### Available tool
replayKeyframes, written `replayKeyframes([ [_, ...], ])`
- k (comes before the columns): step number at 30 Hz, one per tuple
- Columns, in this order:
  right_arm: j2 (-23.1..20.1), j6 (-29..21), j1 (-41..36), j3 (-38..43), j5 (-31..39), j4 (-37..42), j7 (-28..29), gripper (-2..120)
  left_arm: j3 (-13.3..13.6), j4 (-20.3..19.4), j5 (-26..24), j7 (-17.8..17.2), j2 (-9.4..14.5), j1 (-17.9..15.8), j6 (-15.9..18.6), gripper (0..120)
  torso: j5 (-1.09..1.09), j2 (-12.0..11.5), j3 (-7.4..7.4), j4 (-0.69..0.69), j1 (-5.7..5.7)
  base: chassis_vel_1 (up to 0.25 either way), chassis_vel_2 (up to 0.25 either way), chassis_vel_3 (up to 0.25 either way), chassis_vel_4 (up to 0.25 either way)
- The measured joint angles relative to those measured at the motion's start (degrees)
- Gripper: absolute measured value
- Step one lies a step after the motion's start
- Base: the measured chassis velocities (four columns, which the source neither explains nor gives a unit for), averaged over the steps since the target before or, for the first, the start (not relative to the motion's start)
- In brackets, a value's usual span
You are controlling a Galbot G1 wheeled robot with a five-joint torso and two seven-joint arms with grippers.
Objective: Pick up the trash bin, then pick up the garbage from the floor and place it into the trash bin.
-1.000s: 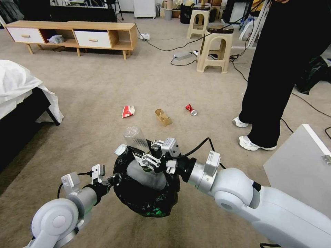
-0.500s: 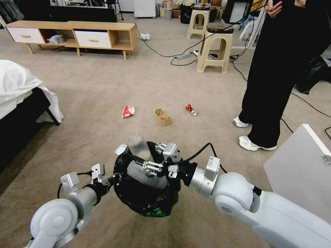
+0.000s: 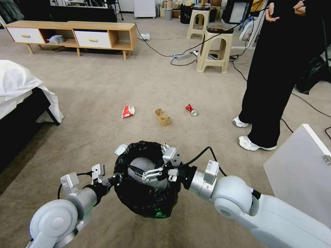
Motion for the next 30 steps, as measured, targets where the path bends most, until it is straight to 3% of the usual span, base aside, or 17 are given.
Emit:
replayKeyframes([
  [30, -2.9, -0.2, 2.7, 2.6, 3.7, 4.5, -3.1, 99, 0.8, 2.2, 2.4, 0.0, -1.3, 0.3, 0.1, 1, 0.0, 0.0, 0.0, 0.0, 0.0, 0.0, 0.0, 0.0, 0.0],
])
